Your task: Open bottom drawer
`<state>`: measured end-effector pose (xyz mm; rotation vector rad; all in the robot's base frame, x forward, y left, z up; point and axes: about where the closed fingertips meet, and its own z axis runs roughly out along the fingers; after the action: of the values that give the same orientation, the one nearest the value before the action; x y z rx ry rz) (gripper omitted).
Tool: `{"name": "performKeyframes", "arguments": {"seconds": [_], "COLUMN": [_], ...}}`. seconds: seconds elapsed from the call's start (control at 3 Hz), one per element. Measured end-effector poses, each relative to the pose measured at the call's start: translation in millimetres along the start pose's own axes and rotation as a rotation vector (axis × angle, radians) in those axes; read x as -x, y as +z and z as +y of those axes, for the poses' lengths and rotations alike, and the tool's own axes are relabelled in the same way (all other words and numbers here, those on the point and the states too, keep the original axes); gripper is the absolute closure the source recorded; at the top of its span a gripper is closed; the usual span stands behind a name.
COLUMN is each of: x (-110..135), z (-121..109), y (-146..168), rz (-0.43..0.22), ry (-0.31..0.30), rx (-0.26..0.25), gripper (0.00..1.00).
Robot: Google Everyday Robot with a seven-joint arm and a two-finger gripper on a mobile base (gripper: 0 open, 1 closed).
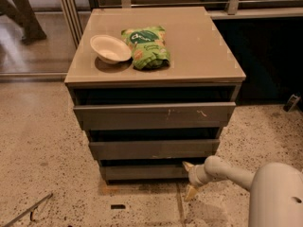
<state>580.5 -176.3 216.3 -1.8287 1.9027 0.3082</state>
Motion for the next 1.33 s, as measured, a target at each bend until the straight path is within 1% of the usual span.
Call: {"name": "performKeyframes", "arguments": {"seconds": [0.33,0.67,1.0,1.33], "x": [-5.0,-20.2,-20.2,-18.8], "z": [-12.9,-36.7,-36.6,-31.1], "y": [13.2,36.9,37.0,39.9], "rz": [0.022,0.052,0.052,0.068], "ry": [-0.01,0.009,0.009,0.01], "rx": [-0.004,-0.007,-0.006,0.025], "gripper": [0.0,0.0,0.0,0.0]}}
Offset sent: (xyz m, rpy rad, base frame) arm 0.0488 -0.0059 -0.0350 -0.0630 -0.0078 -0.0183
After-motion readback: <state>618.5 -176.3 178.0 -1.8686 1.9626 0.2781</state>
